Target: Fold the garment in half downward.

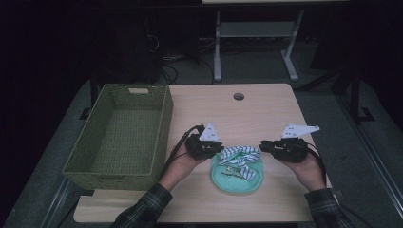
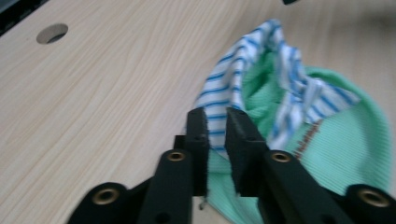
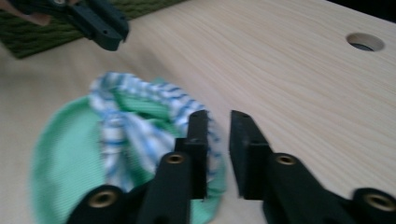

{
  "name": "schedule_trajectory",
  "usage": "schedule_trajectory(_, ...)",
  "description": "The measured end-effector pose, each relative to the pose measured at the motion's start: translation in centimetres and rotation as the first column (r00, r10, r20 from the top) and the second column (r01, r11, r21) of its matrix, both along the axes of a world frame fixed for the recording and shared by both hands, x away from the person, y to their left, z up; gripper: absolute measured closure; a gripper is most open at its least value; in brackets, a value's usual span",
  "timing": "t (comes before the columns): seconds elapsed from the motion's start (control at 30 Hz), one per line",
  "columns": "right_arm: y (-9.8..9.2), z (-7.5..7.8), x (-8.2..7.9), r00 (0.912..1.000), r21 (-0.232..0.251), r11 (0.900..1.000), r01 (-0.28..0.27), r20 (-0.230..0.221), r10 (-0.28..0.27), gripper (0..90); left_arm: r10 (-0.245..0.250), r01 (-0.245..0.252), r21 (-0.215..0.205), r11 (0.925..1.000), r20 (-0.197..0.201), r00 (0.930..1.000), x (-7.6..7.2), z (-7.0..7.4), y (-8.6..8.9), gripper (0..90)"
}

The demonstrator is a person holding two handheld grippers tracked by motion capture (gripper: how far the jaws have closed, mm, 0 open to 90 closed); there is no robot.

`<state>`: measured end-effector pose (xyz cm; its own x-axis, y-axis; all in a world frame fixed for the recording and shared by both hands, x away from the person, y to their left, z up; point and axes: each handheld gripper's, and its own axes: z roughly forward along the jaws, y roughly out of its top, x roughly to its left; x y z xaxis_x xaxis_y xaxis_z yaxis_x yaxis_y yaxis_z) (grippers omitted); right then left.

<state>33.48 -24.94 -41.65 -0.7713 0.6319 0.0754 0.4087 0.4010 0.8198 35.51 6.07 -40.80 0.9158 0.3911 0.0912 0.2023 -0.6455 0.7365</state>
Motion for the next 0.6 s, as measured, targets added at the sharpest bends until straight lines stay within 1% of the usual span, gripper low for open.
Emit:
schedule_trajectory(0.07, 0.0, -0.7, 1.2, 0.9998, -0.015, 1.000, 0.013, -0.013, -0.014, 86.2, 0.008, -0.008, 0.015, 0.9999, -0.017, 0.9998, 0.8, -0.5, -0.4, 86.5)
schedule_trajectory(0.1, 0.1, -1.1, 1.6, 0.9994, -0.024, 0.999, 0.022, -0.026, -0.023, 88.0, 0.014, -0.013, 0.017, 0.9998, -0.026, 0.9996, 1.2, -0.9, -0.6, 88.2)
schedule_trajectory(0.13, 0.1, -1.1, 1.6, 0.9994, -0.024, 0.999, 0.022, -0.026, -0.023, 88.0, 0.014, -0.013, 0.017, 0.9998, -0.026, 0.9996, 1.2, -0.9, -0.6, 88.6)
schedule_trajectory(0.17, 0.2, -1.5, 2.0, 0.9988, -0.029, 0.999, 0.025, -0.040, -0.026, 88.9, 0.019, -0.019, 0.022, 0.9996, -0.037, 0.9991, 1.6, -1.2, -0.8, 88.6)
schedule_trajectory(0.2, 0.4, -2.3, 2.5, 0.9974, -0.045, 0.999, 0.017, -0.069, -0.020, 89.5, 0.019, -0.018, 0.024, 0.9995, -0.042, 0.9989, 1.8, -1.5, -0.9, 88.9)
schedule_trajectory(0.23, 0.6, -2.6, 2.5, 0.9962, -0.054, 0.998, 0.008, -0.086, -0.013, 89.8, 0.022, -0.020, 0.032, 0.9993, -0.050, 0.9985, 2.0, -1.8, -1.1, 88.8)
schedule_trajectory(0.27, 0.6, -2.6, 2.5, 0.9962, -0.054, 0.998, 0.008, -0.086, -0.013, 89.8, 0.023, -0.021, 0.037, 0.9991, -0.056, 0.9982, 2.1, -2.0, -1.2, 88.8)
schedule_trajectory(0.3, 0.8, -2.9, 2.4, 0.9959, -0.069, 0.998, -0.004, -0.090, -0.002, 89.8, 0.021, -0.019, 0.043, 0.9989, -0.058, 0.9981, 2.1, -2.3, -1.2, 88.8)
schedule_trajectory(0.33, 1.0, -2.9, 2.1, 0.9951, -0.073, 0.997, -0.017, -0.098, 0.010, 89.8, 0.022, -0.019, 0.043, 0.9989, -0.061, 0.9979, 2.1, -2.4, -1.2, 88.8)
schedule_trajectory(0.37, 1.1, -2.9, 1.8, 0.9946, -0.071, 0.997, -0.027, -0.102, 0.020, 89.8, 0.015, -0.011, 0.054, 0.9985, -0.063, 0.9979, 2.1, -2.4, -1.2, 88.5)
schedule_trajectory(0.4, 1.4, -2.6, 1.1, 0.9953, -0.074, 0.996, -0.047, -0.088, 0.041, 89.8, 0.019, -0.016, 0.049, 0.9987, -0.063, 0.9978, 1.8, -2.5, -1.1, 87.9)
schedule_trajectory(0.43, 1.5, -2.4, 0.7, 0.9949, -0.070, 0.996, -0.057, -0.087, 0.051, 89.8, 0.016, -0.013, 0.050, 0.9986, -0.061, 0.9980, 1.7, -2.4, -1.0, 87.8)
schedule_trajectory(0.47, 1.5, -2.4, 0.7, 0.9949, -0.070, 0.996, -0.057, -0.087, 0.051, 89.8, 0.016, -0.013, 0.050, 0.9986, -0.061, 0.9980, 1.7, -2.4, -1.0, 87.5)
schedule_trajectory(0.5, 1.6, -2.3, 0.3, 0.9945, -0.064, 0.996, -0.067, -0.085, 0.062, 89.7, 0.018, -0.016, 0.044, 0.9989, -0.062, 0.9979, 1.5, -2.4, -0.9, 87.5)
schedule_trajectory(0.53, 1.8, -1.9, -0.5, 0.9938, -0.064, 0.994, -0.089, -0.073, 0.084, 89.8, 0.009, -0.006, 0.050, 0.9987, -0.058, 0.9982, 1.3, -2.3, -0.7, 87.3)
schedule_trajectory(0.57, 1.8, -1.9, -0.5, 0.9938, -0.064, 0.994, -0.089, -0.073, 0.084, 89.8, 0.009, -0.006, 0.050, 0.9987, -0.058, 0.9982, 1.3, -2.3, -0.7, 87.0)
schedule_trajectory(0.6, 1.9, -1.7, -0.8, 0.9929, -0.059, 0.993, -0.102, -0.068, 0.098, 89.8, 0.006, -0.003, 0.047, 0.9989, -0.057, 0.9984, 1.0, -2.2, -0.6, 87.0)
